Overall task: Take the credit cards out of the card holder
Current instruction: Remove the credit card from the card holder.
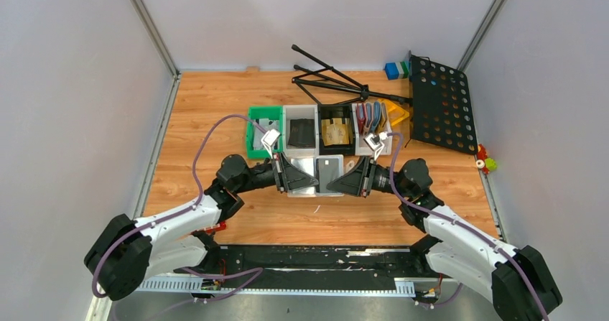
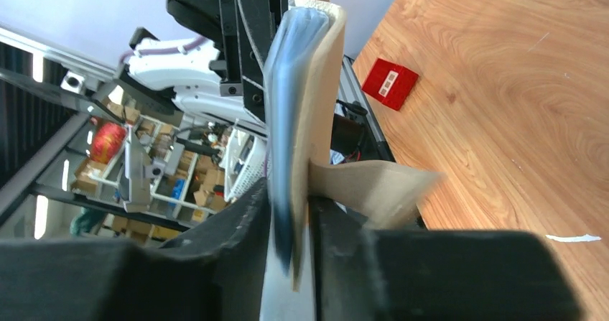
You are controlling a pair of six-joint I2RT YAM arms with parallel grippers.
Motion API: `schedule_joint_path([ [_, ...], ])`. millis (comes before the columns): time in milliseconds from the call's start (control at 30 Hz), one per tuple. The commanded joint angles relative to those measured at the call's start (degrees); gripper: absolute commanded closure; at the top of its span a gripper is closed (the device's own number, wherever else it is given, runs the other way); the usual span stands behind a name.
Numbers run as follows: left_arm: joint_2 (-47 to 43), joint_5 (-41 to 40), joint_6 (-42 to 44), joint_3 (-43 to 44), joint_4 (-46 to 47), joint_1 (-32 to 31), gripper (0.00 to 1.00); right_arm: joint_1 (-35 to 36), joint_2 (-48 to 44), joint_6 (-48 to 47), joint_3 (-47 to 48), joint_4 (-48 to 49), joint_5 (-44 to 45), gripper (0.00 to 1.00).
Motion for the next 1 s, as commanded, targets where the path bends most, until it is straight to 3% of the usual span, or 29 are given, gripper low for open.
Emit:
schedule_joint_path([
  [0, -3.70, -3.41, 7.76, 3.40, -12.46, -2.90, 1.00, 2.21, -1.83, -3.08, 1.79, -3.29, 0.15, 0.69],
  [133, -5.03, -3.48, 8.34, 2.89, -14.97, -2.06, 1.00, 2.06, -3.10, -3.51, 1.35, -4.49, 0.94, 0.68],
  [800, -8.01, -1.97, 9.24, 1.39, -18.73, 0.30, 1.00, 0.88, -4.38, -3.45, 0.17, -5.50, 1.11, 0.83],
  [967, -6.19, -0.91, 7.46, 1.31, -14.58, 0.26, 1.00, 0.85, -3.86, -2.95, 0.29, -4.56, 1.28, 0.99],
])
